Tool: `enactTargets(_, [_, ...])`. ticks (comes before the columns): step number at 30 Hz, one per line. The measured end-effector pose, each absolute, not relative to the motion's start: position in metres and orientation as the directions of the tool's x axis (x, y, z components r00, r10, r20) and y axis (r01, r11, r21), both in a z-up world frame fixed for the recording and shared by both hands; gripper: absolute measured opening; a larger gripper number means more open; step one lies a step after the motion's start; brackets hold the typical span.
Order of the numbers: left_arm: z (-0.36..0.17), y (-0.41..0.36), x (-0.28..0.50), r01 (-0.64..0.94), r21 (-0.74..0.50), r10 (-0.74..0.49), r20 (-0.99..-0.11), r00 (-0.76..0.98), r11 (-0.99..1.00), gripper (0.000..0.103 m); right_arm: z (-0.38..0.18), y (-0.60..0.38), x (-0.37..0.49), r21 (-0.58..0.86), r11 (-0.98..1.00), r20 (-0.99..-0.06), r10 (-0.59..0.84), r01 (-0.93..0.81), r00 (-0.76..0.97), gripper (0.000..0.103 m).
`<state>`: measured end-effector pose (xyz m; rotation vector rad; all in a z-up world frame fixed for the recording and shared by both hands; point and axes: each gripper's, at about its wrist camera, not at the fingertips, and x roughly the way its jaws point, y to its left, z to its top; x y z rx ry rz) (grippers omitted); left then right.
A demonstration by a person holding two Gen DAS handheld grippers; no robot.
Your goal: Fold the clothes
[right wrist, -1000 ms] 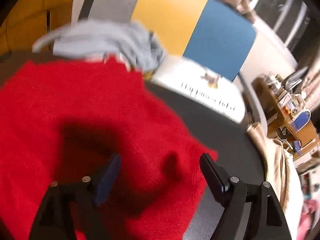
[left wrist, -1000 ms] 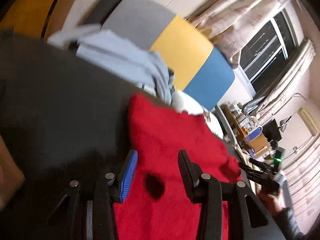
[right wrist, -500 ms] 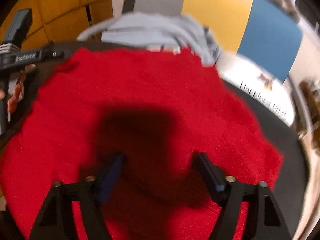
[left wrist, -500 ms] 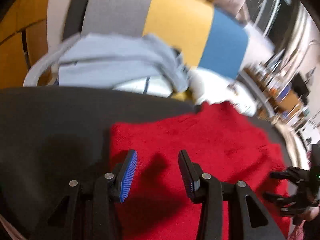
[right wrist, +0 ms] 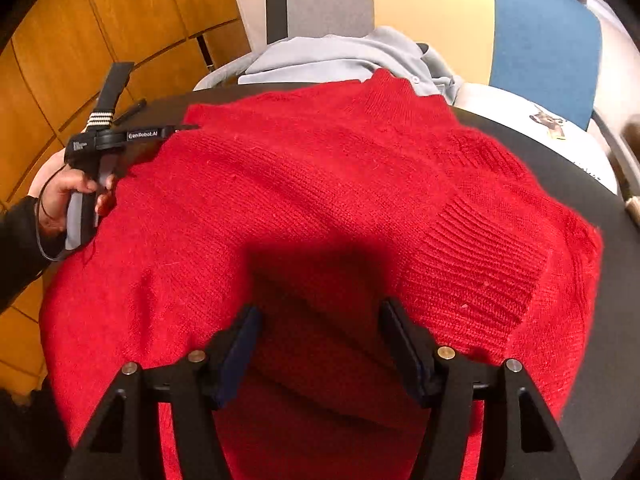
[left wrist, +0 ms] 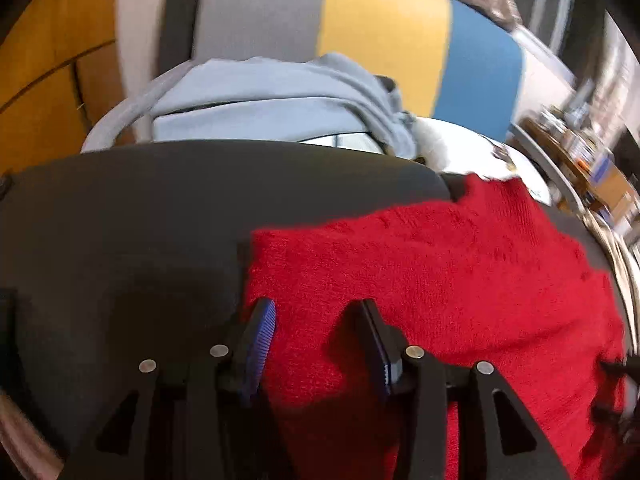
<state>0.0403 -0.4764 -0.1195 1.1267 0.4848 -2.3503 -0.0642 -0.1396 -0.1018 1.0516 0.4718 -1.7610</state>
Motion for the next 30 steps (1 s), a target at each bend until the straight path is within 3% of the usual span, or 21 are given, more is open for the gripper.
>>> enactTargets(2, [-0.101, -0.466, 0.049, 0.614, -0.017, -0.39, -0.758, -0.523, -0.789, 0.042, -0.099, -0.145, -0.06, 0.14, -0.416, -0.84, -0.53, 0.898, -0.115, 0.076])
enactTargets(8, [-0.111, -0.431, 0.039, 0.51, 0.021, -0.325, -0.792, -0.516, -0.86, 0.045, -0.075, -0.163, -0.073, 0.207, -0.396, -0.791, -0.606, 0.895, -0.085, 0.079])
enactTargets(13, [-0.12, -0.404, 0.031, 0.421, 0.039, -0.27, -0.82, -0.505, -0.906, 0.048, -0.098, -0.177, -0.084, 0.171, -0.403, -0.838, -0.539, 0.899, -0.082, 0.086])
enactTargets(17, [-0.125, -0.428, 0.04, 0.466, -0.137, -0.168, -0.815, -0.554, -0.874, 0.049, -0.113, -0.164, -0.076, 0.183, -0.371, -0.837, -0.544, 0.91, -0.054, 0.088])
enactTargets(22, [-0.105, -0.401, 0.066, 0.355, -0.179, -0.109, -0.746, -0.657, -0.917, 0.046, -0.124, -0.142, -0.079, 0.239, -0.359, -0.759, -0.648, 0.902, -0.057, 0.088])
enactTargets(25, [-0.09, -0.378, 0.084, 0.261, -0.19, -0.06, -0.69, -0.721, -0.946, 0.046, -0.125, -0.141, -0.089, 0.324, -0.365, -0.716, -0.698, 0.873, -0.026, 0.096])
enactTargets(30, [-0.076, -0.349, 0.063, 0.108, -0.2, 0.056, -0.67, -0.741, -0.974, 0.046, -0.1, -0.155, -0.093, 0.417, -0.389, -0.695, -0.719, 0.822, 0.012, 0.097])
